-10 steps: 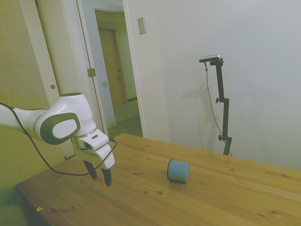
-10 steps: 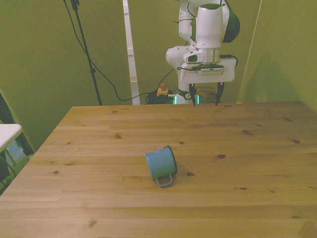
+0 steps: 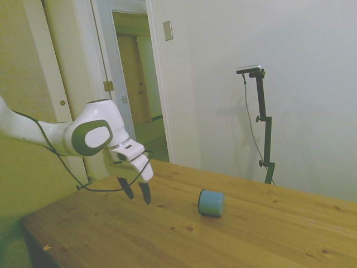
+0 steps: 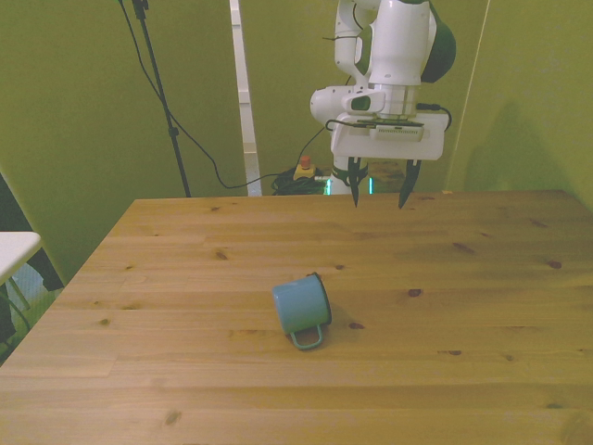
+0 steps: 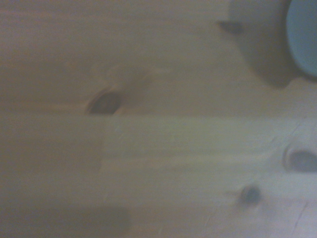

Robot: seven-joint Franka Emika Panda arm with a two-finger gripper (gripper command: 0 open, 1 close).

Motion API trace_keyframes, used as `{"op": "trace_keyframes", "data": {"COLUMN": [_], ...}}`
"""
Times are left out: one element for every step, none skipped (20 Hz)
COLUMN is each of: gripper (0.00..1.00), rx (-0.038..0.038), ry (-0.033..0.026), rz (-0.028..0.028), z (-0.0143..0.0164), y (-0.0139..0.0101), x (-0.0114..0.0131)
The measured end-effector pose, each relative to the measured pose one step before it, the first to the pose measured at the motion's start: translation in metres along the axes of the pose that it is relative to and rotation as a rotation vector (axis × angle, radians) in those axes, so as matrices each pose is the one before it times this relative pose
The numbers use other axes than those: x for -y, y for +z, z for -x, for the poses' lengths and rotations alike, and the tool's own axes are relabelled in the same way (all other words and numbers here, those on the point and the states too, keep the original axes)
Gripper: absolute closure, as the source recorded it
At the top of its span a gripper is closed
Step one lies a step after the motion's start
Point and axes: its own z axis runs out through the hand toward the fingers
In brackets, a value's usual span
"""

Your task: Flip the mug upright

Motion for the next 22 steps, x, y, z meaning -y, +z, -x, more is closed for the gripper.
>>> {"op": "trace_keyframes", "data": {"gripper": [0.00,0.00,0.00,0.00,0.00,0.00,0.00,0.00,0.00,0.00,0.00,0.00,0.00,0.00,0.00,0.00,0.00,0.00,0.00,0.00,0.00,0.00], "rx": [-0.02667,-0.02552,-0.02983,-0.02869,-0.03293,-0.03783,-0.03051,-0.01632,-0.01855,-0.00582,-0.01581,-0.01383,-0.01627,-0.01997,-0.02321,-0.02756,-0.02243,-0.02163,-0.02062,-0.01804,-0.01712,-0.01638], "ry": [0.00070,-0.00195,-0.00090,-0.00038,-0.00412,-0.01234,-0.00664,0.00238,0.01174,-0.00683,-0.01361,-0.01341,-0.01209,-0.01263,-0.01126,-0.00974,-0.00720,-0.01479,-0.01609,-0.01767,-0.01794,-0.01424], "rz": [0.01068,0.00978,0.00742,0.00560,0.00334,0.00044,0.00088,0.00514,0.00102,0.00299,0.00851,0.00954,0.01087,0.01136,0.01068,0.00943,0.00501,0.00210,-0.00505,-0.00491,-0.00223,0.00144], "z": [-0.00916,-0.00718,-0.00621,-0.00530,-0.00474,-0.00342,-0.00214,-0.00059,0.00045,-0.00025,0.00012,0.00086,-0.00017,-0.00129,-0.00251,-0.00410,-0.00384,-0.00381,-0.00274,-0.00187,-0.00058,-0.00024], "y": [0.00769,0.00733,0.00648,0.00580,0.00451,0.00378,0.00286,0.00170,-0.00224,0.00026,0.00118,0.00261,0.00381,0.00415,0.00465,0.00422,0.00361,0.00332,0.00228,0.00214,0.00179,0.00221], "x": [0.00652,0.00572,0.00514,0.00432,0.00358,0.00310,0.00276,0.00229,0.00587,0.00012,0.00009,0.00064,0.00107,0.00146,0.00123,0.00123,0.00138,0.00148,0.00144,0.00128,0.00016,-0.00030]}}
